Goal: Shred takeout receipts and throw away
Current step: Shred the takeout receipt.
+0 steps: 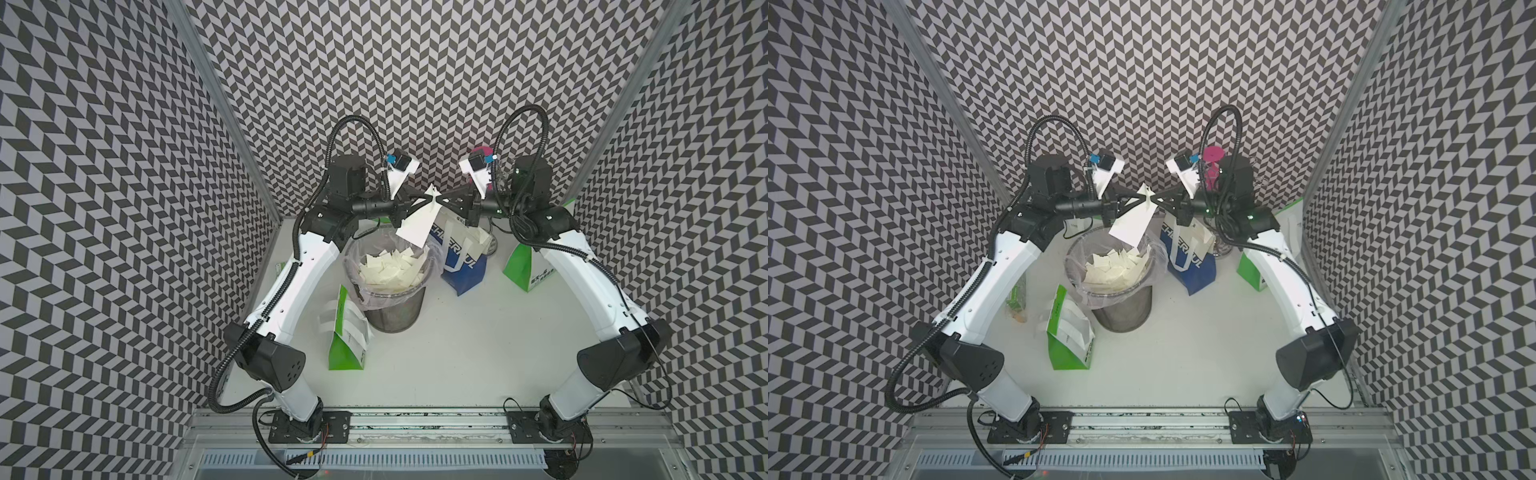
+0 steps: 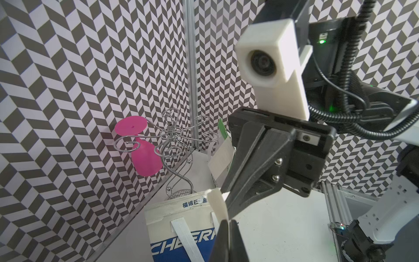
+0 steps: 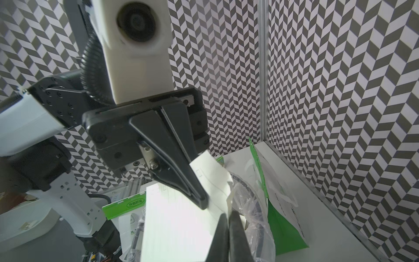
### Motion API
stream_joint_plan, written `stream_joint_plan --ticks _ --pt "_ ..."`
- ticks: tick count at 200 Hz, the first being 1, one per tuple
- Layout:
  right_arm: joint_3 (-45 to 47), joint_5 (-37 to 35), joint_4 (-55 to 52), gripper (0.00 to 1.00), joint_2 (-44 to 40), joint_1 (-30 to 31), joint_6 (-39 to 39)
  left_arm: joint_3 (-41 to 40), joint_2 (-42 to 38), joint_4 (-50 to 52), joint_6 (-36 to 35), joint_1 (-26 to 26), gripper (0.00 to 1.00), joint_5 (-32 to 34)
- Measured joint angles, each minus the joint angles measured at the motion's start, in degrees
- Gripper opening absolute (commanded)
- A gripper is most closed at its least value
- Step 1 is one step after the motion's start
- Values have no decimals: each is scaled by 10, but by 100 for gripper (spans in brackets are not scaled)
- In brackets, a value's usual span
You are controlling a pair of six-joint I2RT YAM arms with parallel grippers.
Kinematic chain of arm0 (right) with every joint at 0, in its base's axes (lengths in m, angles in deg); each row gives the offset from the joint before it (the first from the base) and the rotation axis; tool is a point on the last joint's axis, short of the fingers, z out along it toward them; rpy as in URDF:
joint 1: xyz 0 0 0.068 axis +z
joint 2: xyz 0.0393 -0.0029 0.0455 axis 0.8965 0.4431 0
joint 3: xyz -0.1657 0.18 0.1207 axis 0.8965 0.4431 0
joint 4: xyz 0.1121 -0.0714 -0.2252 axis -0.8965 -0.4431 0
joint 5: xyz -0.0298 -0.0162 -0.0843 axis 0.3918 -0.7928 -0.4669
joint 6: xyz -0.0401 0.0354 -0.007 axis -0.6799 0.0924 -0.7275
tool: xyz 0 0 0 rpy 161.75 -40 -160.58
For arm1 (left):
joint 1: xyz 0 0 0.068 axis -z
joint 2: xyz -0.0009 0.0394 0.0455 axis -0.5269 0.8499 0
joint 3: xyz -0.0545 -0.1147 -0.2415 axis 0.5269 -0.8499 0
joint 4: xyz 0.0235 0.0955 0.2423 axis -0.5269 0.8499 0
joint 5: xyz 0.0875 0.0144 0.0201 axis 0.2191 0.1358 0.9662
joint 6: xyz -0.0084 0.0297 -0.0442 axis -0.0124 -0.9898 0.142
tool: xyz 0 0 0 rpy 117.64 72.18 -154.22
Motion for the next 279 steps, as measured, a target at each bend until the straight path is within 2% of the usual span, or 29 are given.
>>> stream_joint_plan --ticks 31,80,129,165,193,213,251,279 --pt "68 -97 25 0 -62 45 -74 0 0 1 19 -3 0 23" --pt "176 -284 112 0 -142 120 -215 28 7 38 32 1 0 17" --pt "235 -385 166 0 -166 163 -329 54 25 76 31 0 0 23" --pt "273 -414 194 0 -191 197 -393 78 52 107 31 -9 0 45" --pt "280 -415 214 0 -201 203 -399 78 54 116 32 -14 0 57" --pt "288 -390 229 0 -213 200 -374 78 53 114 32 -18 0 77" --pt "305 -300 287 0 -258 174 -274 68 48 106 29 -50 0 152" --pt "306 -254 340 0 -283 149 -214 42 36 92 28 -74 0 175"
